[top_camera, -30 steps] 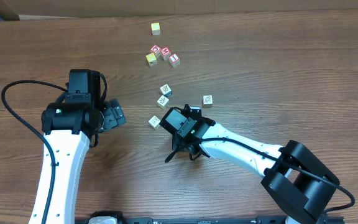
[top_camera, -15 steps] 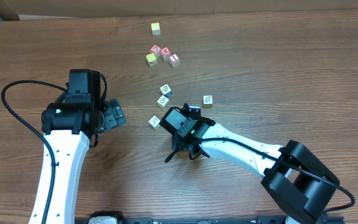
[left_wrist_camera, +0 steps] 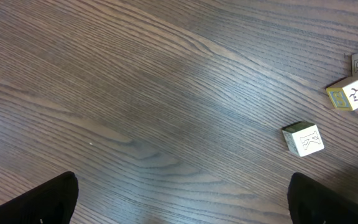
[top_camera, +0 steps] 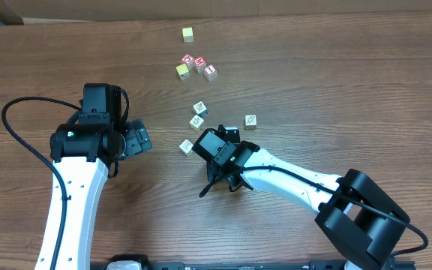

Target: Flip 5 blocks

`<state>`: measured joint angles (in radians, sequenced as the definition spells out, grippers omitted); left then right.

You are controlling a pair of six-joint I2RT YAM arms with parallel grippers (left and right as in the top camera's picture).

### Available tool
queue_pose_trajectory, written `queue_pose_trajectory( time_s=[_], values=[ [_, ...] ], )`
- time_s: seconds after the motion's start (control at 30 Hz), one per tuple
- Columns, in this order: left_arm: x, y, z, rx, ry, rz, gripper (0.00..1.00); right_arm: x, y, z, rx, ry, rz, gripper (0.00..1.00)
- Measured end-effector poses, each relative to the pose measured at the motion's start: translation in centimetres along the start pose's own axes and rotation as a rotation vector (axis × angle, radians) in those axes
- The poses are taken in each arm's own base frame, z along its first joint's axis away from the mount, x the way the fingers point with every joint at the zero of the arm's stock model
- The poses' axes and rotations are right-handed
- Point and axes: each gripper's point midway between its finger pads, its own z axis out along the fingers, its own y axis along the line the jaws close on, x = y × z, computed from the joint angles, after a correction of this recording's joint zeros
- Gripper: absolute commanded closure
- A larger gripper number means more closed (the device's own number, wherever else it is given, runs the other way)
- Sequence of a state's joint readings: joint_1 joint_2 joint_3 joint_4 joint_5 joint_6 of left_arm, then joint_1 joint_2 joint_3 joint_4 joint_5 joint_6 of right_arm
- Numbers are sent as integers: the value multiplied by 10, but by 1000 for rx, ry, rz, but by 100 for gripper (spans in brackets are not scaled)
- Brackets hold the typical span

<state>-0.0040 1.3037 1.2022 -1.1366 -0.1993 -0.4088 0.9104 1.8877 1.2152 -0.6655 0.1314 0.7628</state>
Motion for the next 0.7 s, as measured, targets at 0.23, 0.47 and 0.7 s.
queue_pose_trajectory(
  time_s=[0.23,0.47,0.7],
  values=[
    [0,0,0,0,-1,0,0,-32,3,-37,21,5,-80,44],
    [0,0,0,0,0,0,0,-121,-11,-89,-23,-143,17,42],
    [0,0,0,0,0,0,0,-155,-70,-82,40,-160,140,37]
  ],
)
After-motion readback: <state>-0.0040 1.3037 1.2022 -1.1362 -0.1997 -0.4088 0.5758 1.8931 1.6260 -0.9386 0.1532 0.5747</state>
